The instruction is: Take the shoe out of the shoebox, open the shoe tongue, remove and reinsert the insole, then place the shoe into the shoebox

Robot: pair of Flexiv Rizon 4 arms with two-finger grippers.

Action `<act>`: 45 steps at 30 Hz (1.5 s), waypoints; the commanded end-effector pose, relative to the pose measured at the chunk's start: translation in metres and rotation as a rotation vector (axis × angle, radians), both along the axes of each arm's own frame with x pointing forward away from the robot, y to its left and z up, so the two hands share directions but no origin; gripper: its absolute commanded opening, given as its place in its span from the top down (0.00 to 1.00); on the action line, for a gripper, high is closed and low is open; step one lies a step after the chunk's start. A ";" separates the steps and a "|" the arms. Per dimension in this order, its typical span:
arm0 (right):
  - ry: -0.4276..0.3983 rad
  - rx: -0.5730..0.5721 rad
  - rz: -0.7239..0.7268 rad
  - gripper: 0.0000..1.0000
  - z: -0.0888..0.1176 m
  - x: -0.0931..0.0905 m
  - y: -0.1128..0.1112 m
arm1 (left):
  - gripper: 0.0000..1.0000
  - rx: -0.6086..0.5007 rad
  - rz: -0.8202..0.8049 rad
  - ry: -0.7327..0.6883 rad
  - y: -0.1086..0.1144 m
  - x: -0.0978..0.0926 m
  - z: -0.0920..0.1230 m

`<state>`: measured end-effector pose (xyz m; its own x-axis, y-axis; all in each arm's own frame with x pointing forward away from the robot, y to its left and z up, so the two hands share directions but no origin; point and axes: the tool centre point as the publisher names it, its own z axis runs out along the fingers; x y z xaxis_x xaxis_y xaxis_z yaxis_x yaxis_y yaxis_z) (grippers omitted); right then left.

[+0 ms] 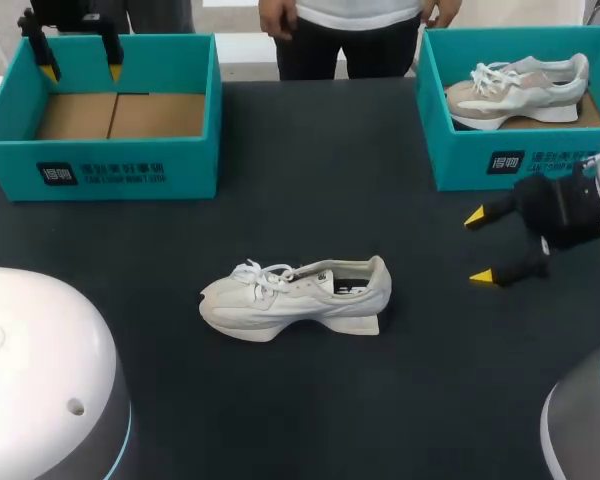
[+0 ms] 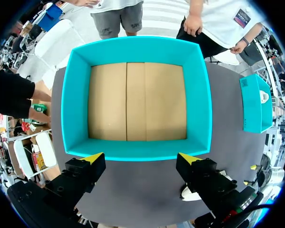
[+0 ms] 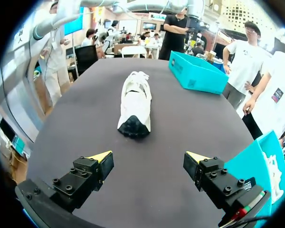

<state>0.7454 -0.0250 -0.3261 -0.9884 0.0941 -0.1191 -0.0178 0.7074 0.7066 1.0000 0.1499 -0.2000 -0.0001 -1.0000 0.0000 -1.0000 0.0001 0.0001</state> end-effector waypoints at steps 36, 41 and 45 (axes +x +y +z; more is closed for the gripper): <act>-0.030 0.108 -0.086 0.00 -0.062 -0.009 0.046 | 0.00 0.000 0.000 0.000 0.000 0.000 0.000; -0.025 0.113 -0.109 0.00 -0.070 -0.010 0.069 | 0.00 0.000 0.000 0.000 0.000 0.000 0.000; -0.006 0.118 -0.147 0.00 -0.074 -0.012 0.088 | 0.00 0.000 0.000 0.000 0.000 0.000 0.000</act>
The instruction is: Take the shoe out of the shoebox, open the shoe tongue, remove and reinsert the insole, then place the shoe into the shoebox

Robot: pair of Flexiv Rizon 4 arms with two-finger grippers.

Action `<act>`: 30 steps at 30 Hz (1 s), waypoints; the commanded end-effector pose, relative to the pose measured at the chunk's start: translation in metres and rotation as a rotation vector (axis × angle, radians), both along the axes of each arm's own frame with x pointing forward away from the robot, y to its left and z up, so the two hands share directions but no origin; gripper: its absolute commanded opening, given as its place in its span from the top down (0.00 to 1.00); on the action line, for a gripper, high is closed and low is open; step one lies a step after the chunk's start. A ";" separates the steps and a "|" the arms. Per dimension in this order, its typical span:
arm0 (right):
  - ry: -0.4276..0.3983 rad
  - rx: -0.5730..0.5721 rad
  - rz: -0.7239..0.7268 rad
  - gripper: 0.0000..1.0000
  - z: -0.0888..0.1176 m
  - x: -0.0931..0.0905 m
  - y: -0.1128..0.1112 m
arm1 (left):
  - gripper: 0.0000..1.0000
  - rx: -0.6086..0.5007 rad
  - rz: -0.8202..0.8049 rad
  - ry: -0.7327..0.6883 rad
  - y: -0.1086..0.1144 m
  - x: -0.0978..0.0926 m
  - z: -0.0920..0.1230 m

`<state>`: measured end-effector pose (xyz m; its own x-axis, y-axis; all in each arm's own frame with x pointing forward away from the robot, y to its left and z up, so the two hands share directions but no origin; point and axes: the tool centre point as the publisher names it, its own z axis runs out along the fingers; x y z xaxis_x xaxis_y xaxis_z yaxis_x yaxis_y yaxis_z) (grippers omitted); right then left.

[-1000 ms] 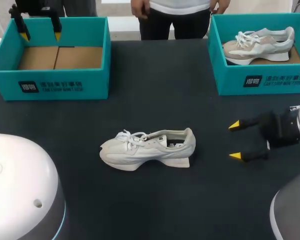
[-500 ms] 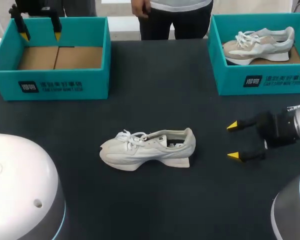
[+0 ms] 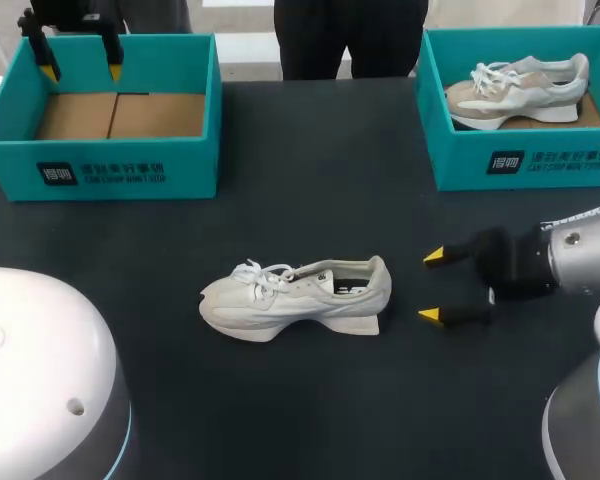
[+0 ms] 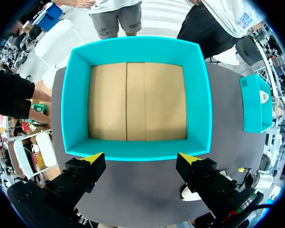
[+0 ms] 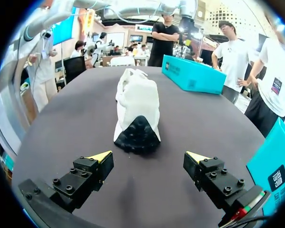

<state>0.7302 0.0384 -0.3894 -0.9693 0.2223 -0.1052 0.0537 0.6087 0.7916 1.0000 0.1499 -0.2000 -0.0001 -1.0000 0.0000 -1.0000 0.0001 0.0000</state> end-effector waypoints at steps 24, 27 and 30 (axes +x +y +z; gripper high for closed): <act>0.007 0.067 0.018 0.00 -0.026 0.007 0.096 | 0.00 0.000 0.000 0.000 0.000 0.000 0.000; 0.015 0.078 0.032 0.00 -0.031 0.006 0.103 | 0.00 0.000 0.000 0.000 0.000 0.000 0.000; 0.015 0.084 0.037 0.00 -0.034 0.006 0.108 | 0.00 0.000 0.000 0.000 0.000 0.000 0.000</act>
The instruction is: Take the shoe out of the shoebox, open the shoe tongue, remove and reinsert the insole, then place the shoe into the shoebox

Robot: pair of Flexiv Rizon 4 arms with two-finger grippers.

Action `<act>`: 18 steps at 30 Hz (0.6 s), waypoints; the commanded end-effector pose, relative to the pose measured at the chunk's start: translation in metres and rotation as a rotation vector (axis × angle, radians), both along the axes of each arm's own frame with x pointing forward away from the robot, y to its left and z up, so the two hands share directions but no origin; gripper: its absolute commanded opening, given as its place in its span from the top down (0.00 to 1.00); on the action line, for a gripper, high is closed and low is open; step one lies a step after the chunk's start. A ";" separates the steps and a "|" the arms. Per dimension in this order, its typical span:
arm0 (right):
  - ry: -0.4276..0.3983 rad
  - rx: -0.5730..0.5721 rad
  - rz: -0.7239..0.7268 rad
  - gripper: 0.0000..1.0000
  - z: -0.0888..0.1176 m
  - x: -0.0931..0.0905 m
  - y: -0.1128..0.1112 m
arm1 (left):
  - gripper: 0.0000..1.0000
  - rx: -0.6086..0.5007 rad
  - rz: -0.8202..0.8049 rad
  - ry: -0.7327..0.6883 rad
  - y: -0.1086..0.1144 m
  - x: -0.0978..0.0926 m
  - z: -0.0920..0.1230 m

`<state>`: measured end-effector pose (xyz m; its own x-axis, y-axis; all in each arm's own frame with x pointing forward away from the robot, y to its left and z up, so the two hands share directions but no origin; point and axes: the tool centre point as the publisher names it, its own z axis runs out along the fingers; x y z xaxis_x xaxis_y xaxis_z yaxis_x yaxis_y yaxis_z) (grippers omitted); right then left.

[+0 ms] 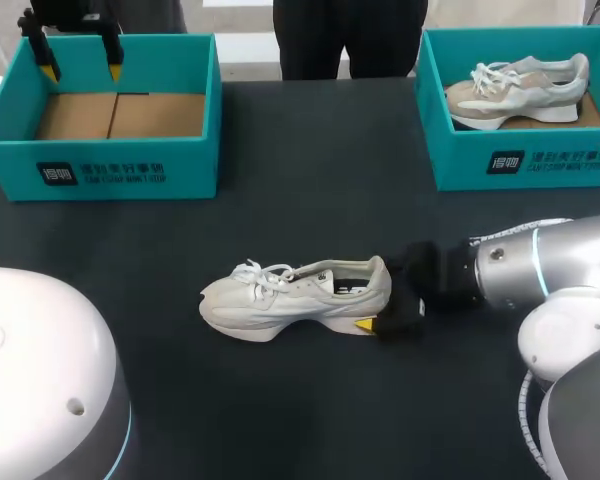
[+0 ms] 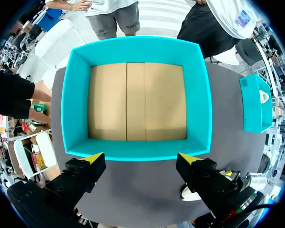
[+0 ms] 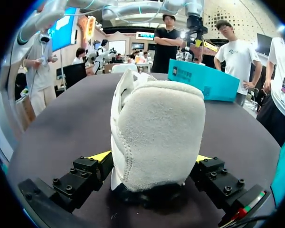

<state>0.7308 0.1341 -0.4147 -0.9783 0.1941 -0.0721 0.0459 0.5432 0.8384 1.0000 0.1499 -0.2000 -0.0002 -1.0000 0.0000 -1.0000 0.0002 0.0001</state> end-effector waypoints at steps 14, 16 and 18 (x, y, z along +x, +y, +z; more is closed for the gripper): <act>-0.007 0.010 0.022 1.00 -0.010 0.004 0.020 | 0.00 0.000 0.000 0.000 0.000 0.000 0.000; -0.007 0.010 0.022 1.00 -0.010 0.004 0.020 | 0.00 0.000 0.000 0.000 0.000 0.000 0.000; -0.007 0.010 0.022 1.00 -0.010 0.004 0.020 | 0.00 0.000 0.000 0.000 0.000 0.000 0.000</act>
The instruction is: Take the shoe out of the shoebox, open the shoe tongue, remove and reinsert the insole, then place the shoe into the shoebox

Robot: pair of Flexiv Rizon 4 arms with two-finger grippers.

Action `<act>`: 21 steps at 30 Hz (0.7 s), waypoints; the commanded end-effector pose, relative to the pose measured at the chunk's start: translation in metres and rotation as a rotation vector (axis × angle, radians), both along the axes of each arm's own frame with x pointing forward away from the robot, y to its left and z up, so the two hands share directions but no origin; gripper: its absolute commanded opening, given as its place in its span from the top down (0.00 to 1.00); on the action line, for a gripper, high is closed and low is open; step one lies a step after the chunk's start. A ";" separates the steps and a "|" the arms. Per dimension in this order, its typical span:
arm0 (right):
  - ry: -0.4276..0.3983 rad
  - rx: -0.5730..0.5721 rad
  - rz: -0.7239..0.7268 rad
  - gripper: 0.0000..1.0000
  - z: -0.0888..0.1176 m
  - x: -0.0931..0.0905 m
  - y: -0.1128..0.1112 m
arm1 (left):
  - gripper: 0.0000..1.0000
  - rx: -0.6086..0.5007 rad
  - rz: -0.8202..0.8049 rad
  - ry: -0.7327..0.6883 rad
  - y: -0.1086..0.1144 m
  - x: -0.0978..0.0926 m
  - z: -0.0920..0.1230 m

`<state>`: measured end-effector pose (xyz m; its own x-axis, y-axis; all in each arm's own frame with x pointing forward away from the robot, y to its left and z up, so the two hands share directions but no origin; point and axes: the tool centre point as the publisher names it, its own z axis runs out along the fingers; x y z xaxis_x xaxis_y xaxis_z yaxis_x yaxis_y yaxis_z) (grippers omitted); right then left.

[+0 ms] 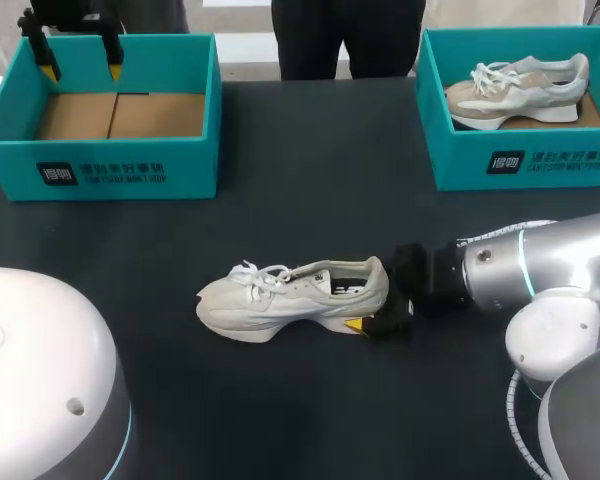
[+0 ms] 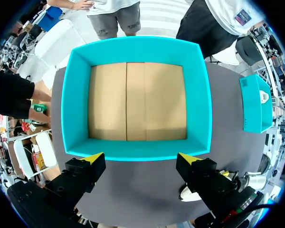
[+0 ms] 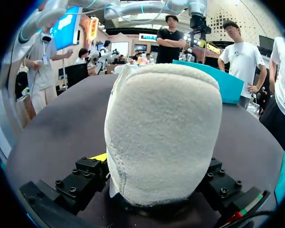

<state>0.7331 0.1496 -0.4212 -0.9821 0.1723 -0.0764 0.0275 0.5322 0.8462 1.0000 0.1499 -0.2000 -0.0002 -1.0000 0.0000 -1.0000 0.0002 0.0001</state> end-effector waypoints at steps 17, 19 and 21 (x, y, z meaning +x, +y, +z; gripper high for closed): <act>0.000 -0.004 -0.001 1.00 -0.003 0.001 0.005 | 0.00 -0.027 -0.012 -0.055 -0.120 -0.104 0.001; 0.000 -0.004 -0.001 1.00 -0.003 0.001 0.005 | 0.00 -0.029 -0.006 -0.064 -0.129 -0.119 0.003; 0.000 -0.004 -0.001 1.00 -0.003 0.001 0.005 | 0.00 -0.006 0.016 -0.075 -0.136 -0.132 0.004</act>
<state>0.7332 0.1496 -0.4213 -0.9821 0.1722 -0.0763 0.0275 0.5323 0.8461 0.9020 0.0202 -0.2002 0.0032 -0.9997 0.0260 -0.9998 -0.0027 0.0188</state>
